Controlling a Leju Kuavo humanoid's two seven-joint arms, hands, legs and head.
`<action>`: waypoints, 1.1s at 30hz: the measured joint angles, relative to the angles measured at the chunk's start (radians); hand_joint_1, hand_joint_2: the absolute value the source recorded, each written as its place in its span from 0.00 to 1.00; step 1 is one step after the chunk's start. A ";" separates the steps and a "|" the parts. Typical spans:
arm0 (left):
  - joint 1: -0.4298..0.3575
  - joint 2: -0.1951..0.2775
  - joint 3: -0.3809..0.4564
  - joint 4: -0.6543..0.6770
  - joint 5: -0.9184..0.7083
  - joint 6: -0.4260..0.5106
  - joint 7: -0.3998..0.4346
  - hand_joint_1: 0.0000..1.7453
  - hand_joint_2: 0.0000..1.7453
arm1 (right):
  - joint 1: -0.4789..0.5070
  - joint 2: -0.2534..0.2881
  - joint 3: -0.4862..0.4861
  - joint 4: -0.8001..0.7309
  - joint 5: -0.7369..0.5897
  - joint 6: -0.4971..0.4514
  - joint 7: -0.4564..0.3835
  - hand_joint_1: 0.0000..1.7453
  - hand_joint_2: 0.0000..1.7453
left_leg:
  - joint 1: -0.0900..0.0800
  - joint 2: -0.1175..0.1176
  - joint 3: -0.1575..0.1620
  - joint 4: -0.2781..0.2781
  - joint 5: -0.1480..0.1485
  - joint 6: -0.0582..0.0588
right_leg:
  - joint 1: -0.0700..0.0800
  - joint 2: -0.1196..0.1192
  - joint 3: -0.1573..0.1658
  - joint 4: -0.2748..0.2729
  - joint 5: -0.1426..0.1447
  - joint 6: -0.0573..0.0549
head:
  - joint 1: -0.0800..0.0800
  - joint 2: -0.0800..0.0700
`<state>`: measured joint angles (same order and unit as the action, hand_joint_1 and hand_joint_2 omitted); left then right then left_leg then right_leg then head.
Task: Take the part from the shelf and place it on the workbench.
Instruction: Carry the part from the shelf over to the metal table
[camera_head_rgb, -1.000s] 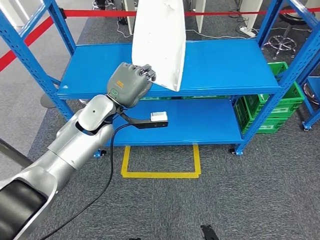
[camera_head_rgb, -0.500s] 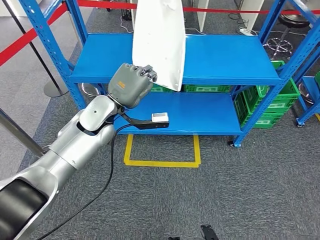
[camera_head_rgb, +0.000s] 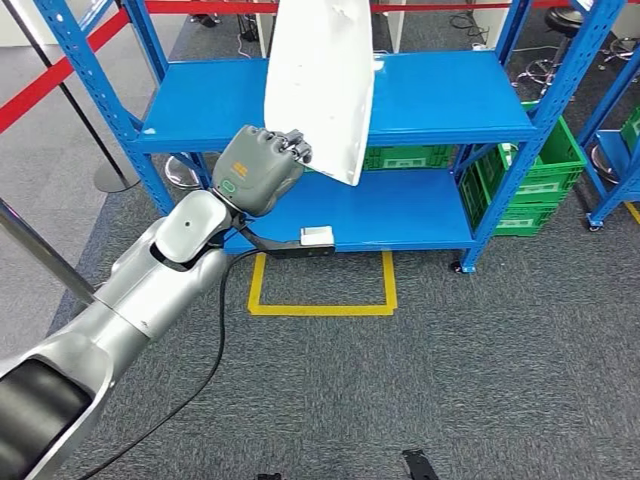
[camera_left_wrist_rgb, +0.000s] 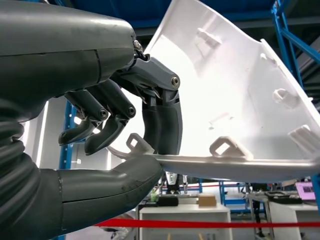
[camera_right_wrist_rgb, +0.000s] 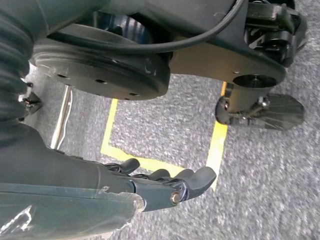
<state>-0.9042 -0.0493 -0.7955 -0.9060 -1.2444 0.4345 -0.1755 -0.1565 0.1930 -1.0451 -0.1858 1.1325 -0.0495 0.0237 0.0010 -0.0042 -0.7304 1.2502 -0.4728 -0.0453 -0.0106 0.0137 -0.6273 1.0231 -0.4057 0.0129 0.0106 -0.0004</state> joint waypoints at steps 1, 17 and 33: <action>0.000 0.000 0.000 0.000 -0.001 0.000 0.000 1.00 1.00 | 0.000 0.000 -0.001 0.000 -0.003 0.004 -0.001 0.00 1.00 | 0.001 -0.008 0.044 -0.055 0.020 0.003 | -0.001 0.006 -0.009 0.000 0.008 0.004 | 0.000 0.000; -0.001 0.000 -0.002 0.000 -0.002 0.003 -0.002 1.00 1.00 | -0.004 -0.002 -0.018 0.000 -0.001 0.005 0.000 0.00 1.00 | -0.003 0.058 0.165 -0.259 0.035 0.052 | 0.004 -0.043 -0.040 0.108 -0.023 0.049 | 0.012 0.000; -0.004 0.006 -0.001 0.003 -0.001 0.000 -0.006 1.00 1.00 | -0.012 -0.002 -0.022 0.000 0.004 0.004 0.000 0.00 1.00 | 0.009 -0.049 0.106 -0.173 0.034 0.013 | -0.003 0.082 -0.017 0.008 0.020 0.007 | 0.009 0.000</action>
<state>-0.9082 -0.0436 -0.7966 -0.9033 -1.2451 0.4349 -0.1820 -0.1689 0.1911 -1.0667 -0.1858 1.1364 -0.0459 0.0240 0.0096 -0.0537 -0.6245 1.0774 -0.4389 -0.0323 -0.0135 0.0958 -0.6447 1.0308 -0.3853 0.0200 0.0198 -0.0002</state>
